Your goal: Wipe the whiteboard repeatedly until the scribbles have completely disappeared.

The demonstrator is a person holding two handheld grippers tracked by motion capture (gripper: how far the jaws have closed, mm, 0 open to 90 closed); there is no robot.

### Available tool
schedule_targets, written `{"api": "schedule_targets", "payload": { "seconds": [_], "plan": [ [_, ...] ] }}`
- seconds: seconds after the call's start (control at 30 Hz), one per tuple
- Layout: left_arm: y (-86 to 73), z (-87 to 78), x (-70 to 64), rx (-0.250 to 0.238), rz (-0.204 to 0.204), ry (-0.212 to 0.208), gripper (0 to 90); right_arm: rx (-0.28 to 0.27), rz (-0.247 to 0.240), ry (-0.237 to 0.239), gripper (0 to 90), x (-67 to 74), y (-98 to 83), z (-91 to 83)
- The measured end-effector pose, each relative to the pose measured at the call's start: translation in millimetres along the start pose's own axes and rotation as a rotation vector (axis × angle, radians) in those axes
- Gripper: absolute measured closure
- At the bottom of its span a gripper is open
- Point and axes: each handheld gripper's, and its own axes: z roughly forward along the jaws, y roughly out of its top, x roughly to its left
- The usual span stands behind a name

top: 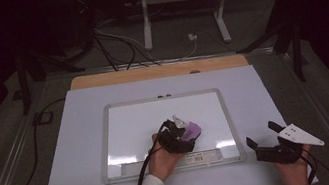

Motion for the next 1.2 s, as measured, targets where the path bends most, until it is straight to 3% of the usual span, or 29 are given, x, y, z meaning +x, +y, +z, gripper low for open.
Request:
{"api": "schedule_targets", "payload": {
  "seconds": [0.07,0.2,0.37,0.6,0.77,0.83,1.2],
  "plan": [
    [2.3,1.2,0.0,0.008,0.006,0.005,41.6,-0.001,0.001,-0.002,0.3,-0.4,0.0,-0.2],
    [7.6,4.9,5.4,0.009,0.009,0.063,41.8,-0.001,0.002,-0.002,0.3,-0.6,0.0,-0.4],
    [10.3,6.5,29.8,-0.003,-0.067,0.135,41.9,-0.005,0.004,-0.003,0.3,-1.0,0.1,-2.0],
    [8.7,2.8,54.2,-0.005,-0.129,0.206,41.9,-0.006,0.007,-0.005,0.3,-1.7,-0.2,-2.8],
    [9.6,3.6,55.5,-0.007,-0.14,0.209,41.8,-0.004,0.007,-0.005,0.3,-1.7,-0.3,-2.3],
    [9.8,3.8,55.2,-0.008,-0.149,0.186,41.8,-0.002,0.005,-0.003,0.3,-1.2,-0.3,-1.4],
    [20.1,17.0,9.6,-0.001,-0.042,0.068,41.7,-0.002,0.005,-0.004,0.3,-1.9,-0.3,-1.7]
  ]
}}
